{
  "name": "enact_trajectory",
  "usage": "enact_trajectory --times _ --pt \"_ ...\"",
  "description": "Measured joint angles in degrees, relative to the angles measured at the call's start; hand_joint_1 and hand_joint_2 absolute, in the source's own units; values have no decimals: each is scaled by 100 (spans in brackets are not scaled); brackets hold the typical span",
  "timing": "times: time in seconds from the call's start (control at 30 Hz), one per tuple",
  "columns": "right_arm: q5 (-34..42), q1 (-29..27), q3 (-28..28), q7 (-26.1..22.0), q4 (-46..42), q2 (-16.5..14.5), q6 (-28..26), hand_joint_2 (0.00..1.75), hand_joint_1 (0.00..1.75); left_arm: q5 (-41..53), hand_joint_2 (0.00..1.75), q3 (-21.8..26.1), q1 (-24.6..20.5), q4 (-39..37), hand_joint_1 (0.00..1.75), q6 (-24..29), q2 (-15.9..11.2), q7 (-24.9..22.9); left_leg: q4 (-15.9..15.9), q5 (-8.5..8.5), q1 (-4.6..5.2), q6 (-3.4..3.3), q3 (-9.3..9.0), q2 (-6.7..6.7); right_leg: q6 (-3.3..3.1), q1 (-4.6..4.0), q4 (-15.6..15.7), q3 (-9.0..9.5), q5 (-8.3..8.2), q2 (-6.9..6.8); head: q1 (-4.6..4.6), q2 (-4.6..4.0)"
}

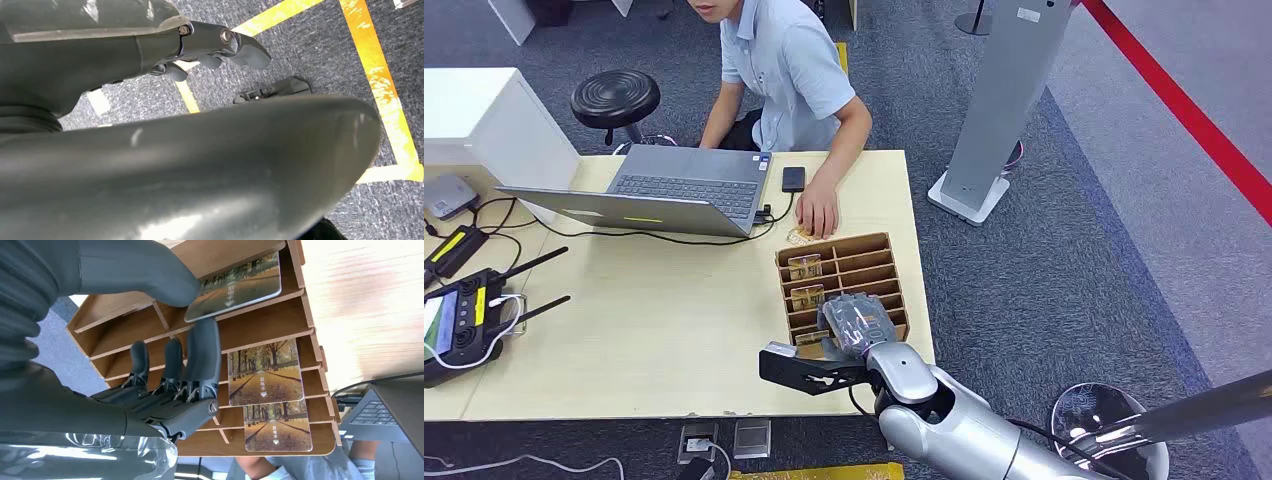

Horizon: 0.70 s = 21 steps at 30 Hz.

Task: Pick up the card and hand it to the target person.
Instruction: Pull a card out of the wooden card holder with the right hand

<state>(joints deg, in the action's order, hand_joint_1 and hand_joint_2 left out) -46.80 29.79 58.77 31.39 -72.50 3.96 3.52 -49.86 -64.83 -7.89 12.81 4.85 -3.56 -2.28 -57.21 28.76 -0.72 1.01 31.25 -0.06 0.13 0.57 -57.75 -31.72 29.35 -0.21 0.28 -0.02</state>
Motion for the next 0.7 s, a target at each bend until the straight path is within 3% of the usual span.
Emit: enact_trajectory --times 0.7 --pt "93 -22 67 -115 85 -70 2 175 98 34 0 0 -8 0 0 -9 0 -28 0 0 0 0 0 0 0 0 0 0 0 0 -1 0"
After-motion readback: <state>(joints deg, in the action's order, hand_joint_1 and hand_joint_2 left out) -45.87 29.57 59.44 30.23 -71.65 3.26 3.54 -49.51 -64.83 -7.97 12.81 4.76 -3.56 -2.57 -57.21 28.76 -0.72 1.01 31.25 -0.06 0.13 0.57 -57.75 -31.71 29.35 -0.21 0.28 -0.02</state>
